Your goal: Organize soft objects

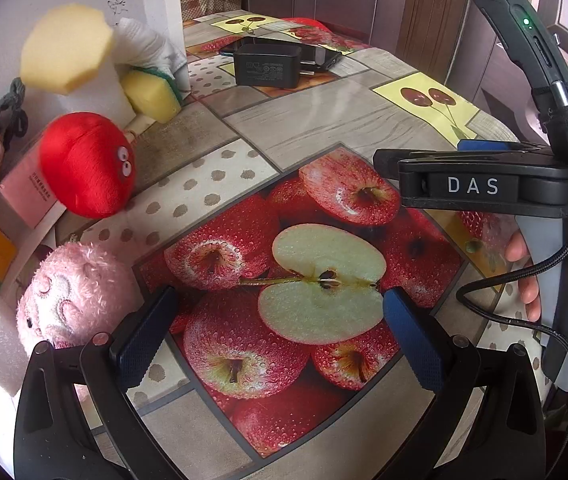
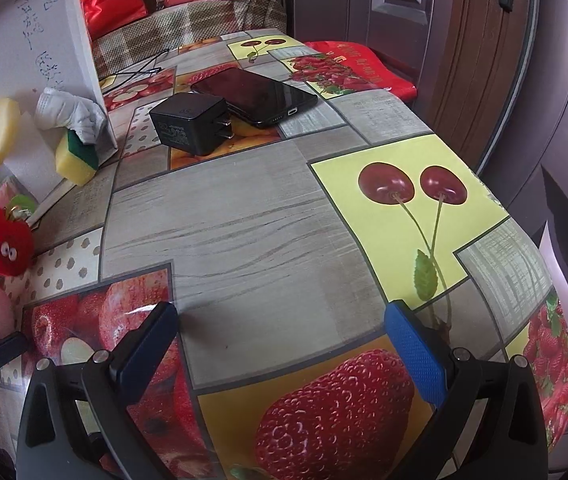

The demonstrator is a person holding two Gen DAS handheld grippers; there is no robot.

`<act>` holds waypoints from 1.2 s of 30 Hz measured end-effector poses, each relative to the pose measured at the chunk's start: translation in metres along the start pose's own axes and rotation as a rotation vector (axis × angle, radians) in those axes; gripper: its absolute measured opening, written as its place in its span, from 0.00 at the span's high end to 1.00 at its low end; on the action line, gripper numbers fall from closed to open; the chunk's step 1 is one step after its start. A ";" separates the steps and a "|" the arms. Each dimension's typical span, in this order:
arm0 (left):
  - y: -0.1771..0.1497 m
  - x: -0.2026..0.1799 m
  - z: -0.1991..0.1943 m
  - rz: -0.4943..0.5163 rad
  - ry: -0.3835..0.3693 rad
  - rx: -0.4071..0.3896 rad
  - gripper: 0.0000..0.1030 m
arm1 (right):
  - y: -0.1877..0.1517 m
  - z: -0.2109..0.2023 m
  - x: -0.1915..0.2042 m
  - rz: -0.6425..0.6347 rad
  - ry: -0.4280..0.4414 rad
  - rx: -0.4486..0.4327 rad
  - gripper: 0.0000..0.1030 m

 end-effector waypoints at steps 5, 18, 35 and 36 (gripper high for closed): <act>0.000 0.000 0.000 0.000 0.000 0.000 0.00 | 0.000 0.000 0.001 0.001 0.006 -0.001 0.00; 0.004 -0.002 0.004 0.001 0.001 0.000 0.00 | 0.001 0.000 0.002 -0.001 0.000 -0.012 0.00; 0.005 -0.002 0.004 0.001 0.002 0.000 0.00 | 0.000 -0.001 0.004 -0.002 -0.001 -0.020 0.00; 0.004 -0.002 0.004 0.001 0.002 0.000 0.00 | 0.000 -0.001 0.004 -0.002 -0.001 -0.020 0.00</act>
Point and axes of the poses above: each gripper's, at about its wrist camera, not at the fingertips, and z roughly the way its jaws point, x to its left, y to its top, the point moved 3 cm from there along z, roughly the way its jaws point, and after that the axes turned 12 degrees about -y, right-handed, at the moved point
